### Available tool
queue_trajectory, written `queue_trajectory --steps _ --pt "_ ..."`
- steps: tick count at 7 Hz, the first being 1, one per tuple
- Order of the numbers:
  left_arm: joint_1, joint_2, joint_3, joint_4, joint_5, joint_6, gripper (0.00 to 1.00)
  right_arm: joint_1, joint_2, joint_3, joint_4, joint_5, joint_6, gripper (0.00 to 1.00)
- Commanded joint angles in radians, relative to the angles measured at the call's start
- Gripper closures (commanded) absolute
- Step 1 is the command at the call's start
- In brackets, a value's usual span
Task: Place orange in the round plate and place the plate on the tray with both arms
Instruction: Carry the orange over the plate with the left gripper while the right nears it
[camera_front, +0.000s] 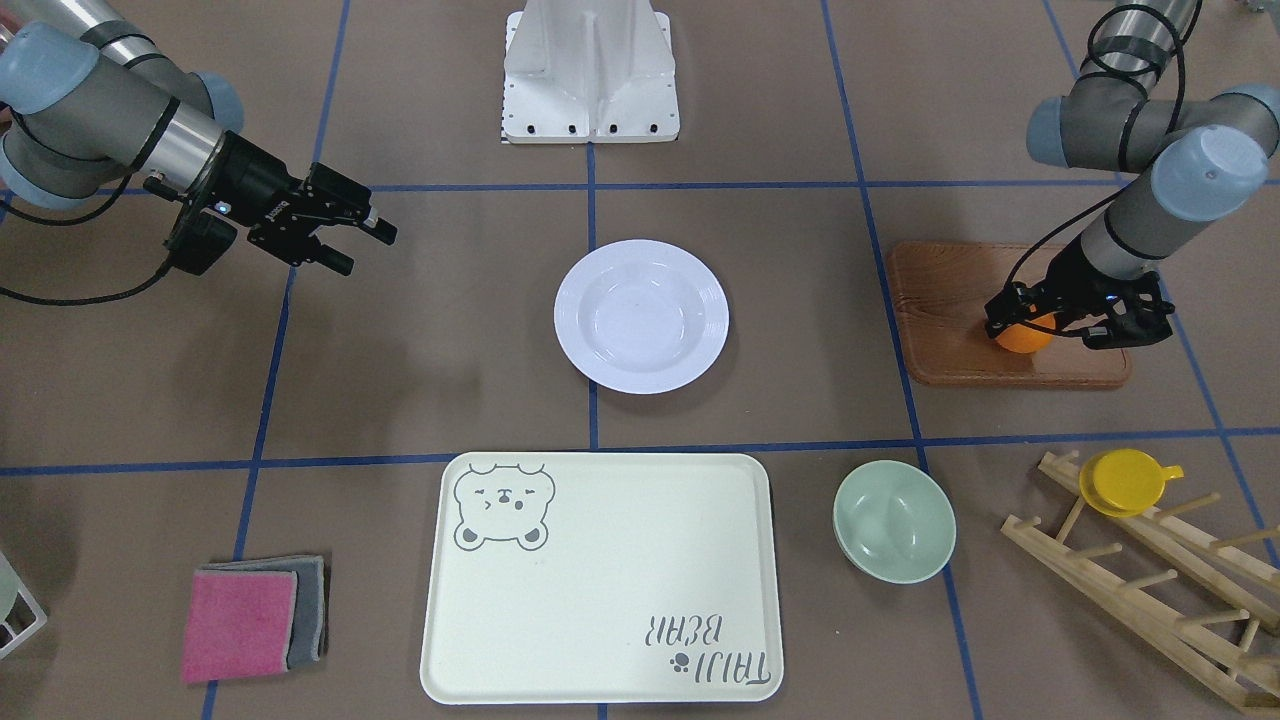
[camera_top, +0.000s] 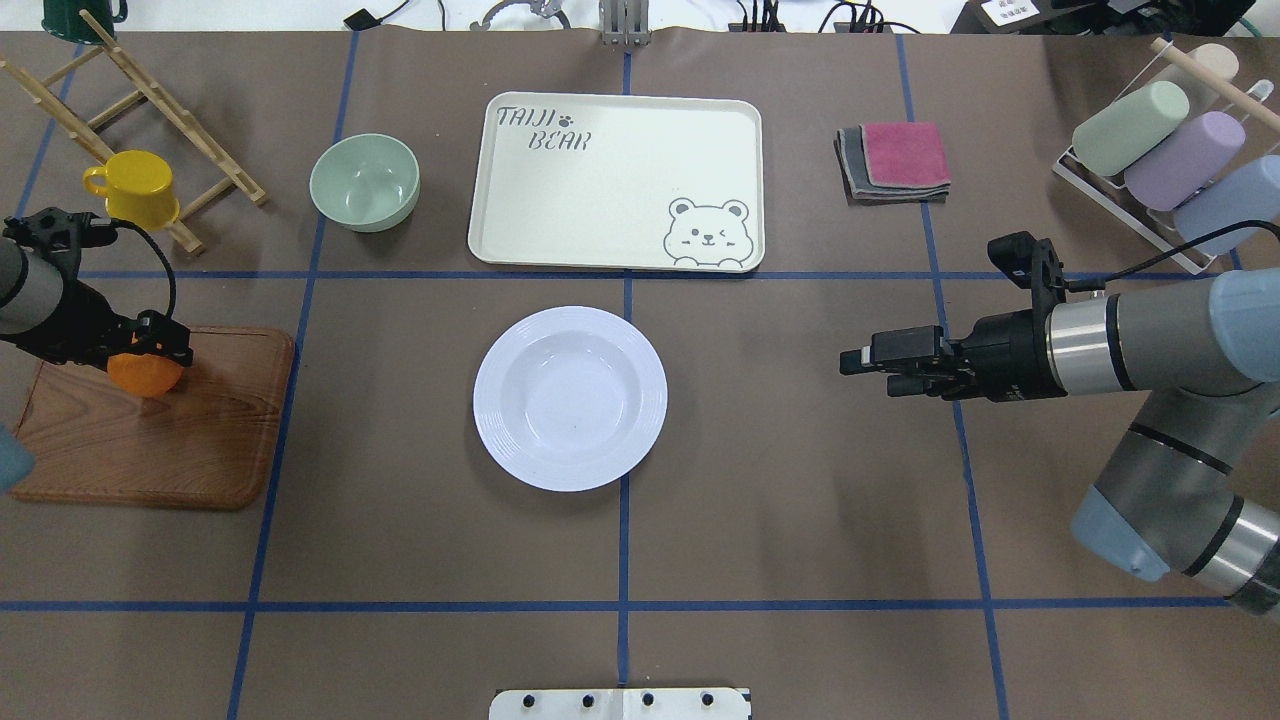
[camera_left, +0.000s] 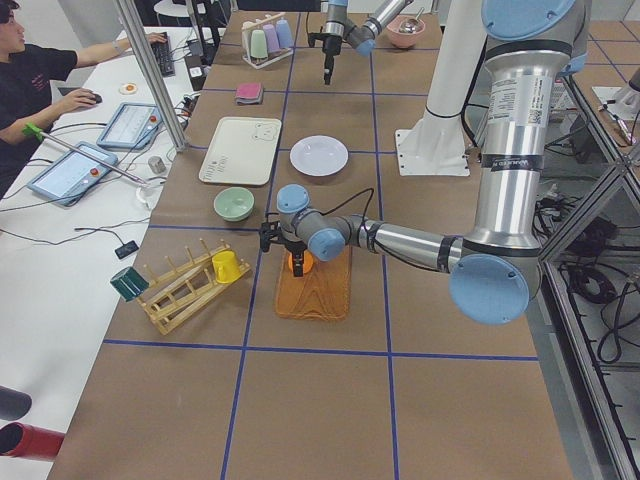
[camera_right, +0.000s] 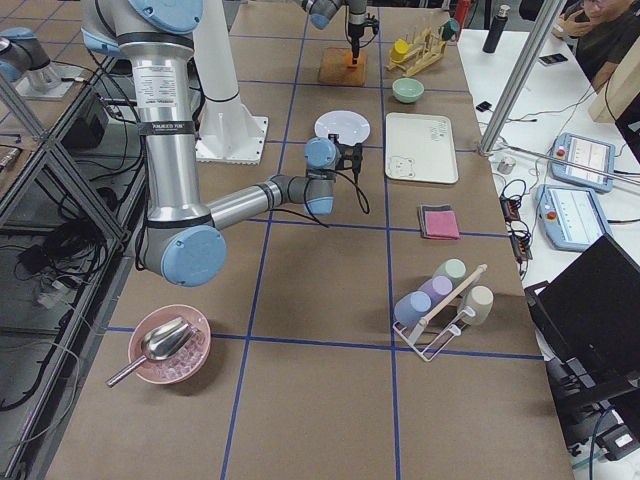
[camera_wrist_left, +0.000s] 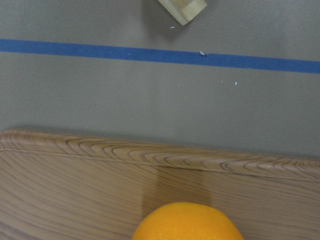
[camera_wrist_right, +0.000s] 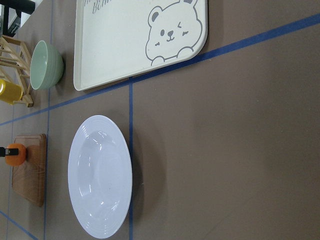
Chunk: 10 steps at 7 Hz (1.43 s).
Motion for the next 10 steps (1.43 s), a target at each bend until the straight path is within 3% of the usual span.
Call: queue_trajectory --steps 1,3,5,6,7,8,10 --pt "0.005 -0.012 -0.005 -0.004 -0.008 -0.025 0.25 -0.029 0.001 0.000 0.000 -0.037 0.003 0.07" --pt "0.005 -0.065 -0.053 0.095 -0.011 -0.028 0.26 -0.167 0.067 -0.014 0.003 -0.217 0.018 0.07" --pt "0.027 -0.247 -0.117 0.291 -0.008 -0.193 0.26 -0.221 0.138 -0.026 0.006 -0.313 0.090 0.07" --pt "0.100 -0.333 -0.116 0.339 0.001 -0.289 0.26 -0.237 0.173 -0.063 0.038 -0.369 0.102 0.07" --pt "0.152 -0.403 -0.113 0.368 0.007 -0.372 0.26 -0.255 0.208 -0.142 0.143 -0.415 0.147 0.07" --pt "0.204 -0.443 -0.110 0.378 0.077 -0.419 0.26 -0.263 0.224 -0.208 0.205 -0.419 0.153 0.07" --pt "0.290 -0.535 -0.079 0.378 0.113 -0.543 0.25 -0.266 0.225 -0.233 0.206 -0.419 0.149 0.08"
